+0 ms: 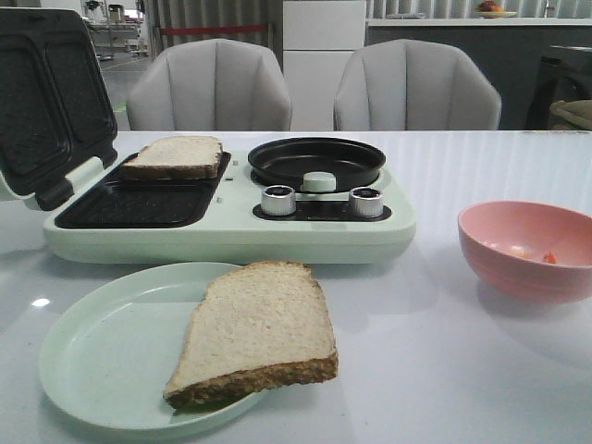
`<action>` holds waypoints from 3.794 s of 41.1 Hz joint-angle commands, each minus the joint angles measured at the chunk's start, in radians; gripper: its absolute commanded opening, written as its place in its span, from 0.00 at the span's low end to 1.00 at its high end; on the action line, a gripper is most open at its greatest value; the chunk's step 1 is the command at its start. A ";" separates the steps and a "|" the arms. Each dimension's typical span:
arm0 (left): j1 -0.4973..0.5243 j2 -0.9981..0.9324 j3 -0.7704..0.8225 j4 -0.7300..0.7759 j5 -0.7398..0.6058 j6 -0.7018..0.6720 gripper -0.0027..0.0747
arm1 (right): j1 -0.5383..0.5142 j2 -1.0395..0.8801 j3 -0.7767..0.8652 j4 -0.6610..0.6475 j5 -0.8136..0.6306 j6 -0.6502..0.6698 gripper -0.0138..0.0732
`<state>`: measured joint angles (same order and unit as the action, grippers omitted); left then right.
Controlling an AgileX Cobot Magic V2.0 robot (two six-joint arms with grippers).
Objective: Make breakfast with bread and shrimp
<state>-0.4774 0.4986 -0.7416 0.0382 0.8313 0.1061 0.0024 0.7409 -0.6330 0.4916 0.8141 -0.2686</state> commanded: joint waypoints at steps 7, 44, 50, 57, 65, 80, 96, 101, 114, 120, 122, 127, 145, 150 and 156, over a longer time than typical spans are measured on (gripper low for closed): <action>0.000 0.004 -0.026 -0.007 -0.096 0.001 0.60 | 0.009 0.171 -0.041 0.370 0.023 -0.281 0.61; 0.000 0.004 -0.026 -0.011 -0.130 0.001 0.60 | 0.334 0.832 -0.179 0.667 -0.172 -0.410 0.76; 0.000 0.004 -0.026 -0.011 -0.130 0.001 0.60 | 0.334 0.928 -0.225 0.773 -0.111 -0.494 0.76; 0.000 0.004 -0.026 -0.011 -0.130 0.001 0.60 | 0.336 1.014 -0.250 0.894 -0.038 -0.598 0.76; 0.000 0.004 -0.026 -0.011 -0.132 0.001 0.60 | 0.336 1.064 -0.255 0.949 -0.036 -0.642 0.76; 0.000 0.006 -0.026 -0.011 -0.178 0.001 0.60 | 0.349 1.076 -0.256 1.008 -0.014 -0.708 0.76; 0.000 0.006 -0.026 -0.011 -0.177 0.001 0.60 | 0.349 1.103 -0.256 1.022 0.021 -0.712 0.71; 0.000 0.006 -0.026 -0.011 -0.177 0.001 0.60 | 0.349 1.103 -0.256 1.023 0.021 -0.713 0.58; 0.000 0.006 -0.026 -0.011 -0.177 0.001 0.60 | 0.349 1.098 -0.256 1.023 0.009 -0.728 0.37; 0.000 0.006 -0.026 -0.011 -0.177 0.001 0.60 | 0.349 1.071 -0.256 1.023 0.008 -0.743 0.31; 0.000 0.006 -0.026 -0.011 -0.177 0.001 0.60 | 0.349 1.057 -0.256 1.023 0.008 -0.746 0.29; 0.000 0.006 -0.026 -0.011 -0.177 0.001 0.60 | 0.349 1.004 -0.256 1.022 0.007 -0.747 0.28; 0.000 0.006 -0.026 -0.011 -0.177 0.001 0.60 | 0.349 0.760 -0.311 1.023 0.007 -0.747 0.28; 0.000 0.006 -0.026 -0.011 -0.177 0.001 0.60 | 0.356 0.774 -0.388 1.046 0.005 -0.745 0.28; 0.000 0.006 -0.026 -0.011 -0.177 0.001 0.60 | 0.387 0.833 -0.488 1.075 -0.027 -0.740 0.28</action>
<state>-0.4774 0.4986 -0.7416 0.0327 0.7398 0.1061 0.3725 1.5781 -1.0421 1.4900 0.7737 -0.9976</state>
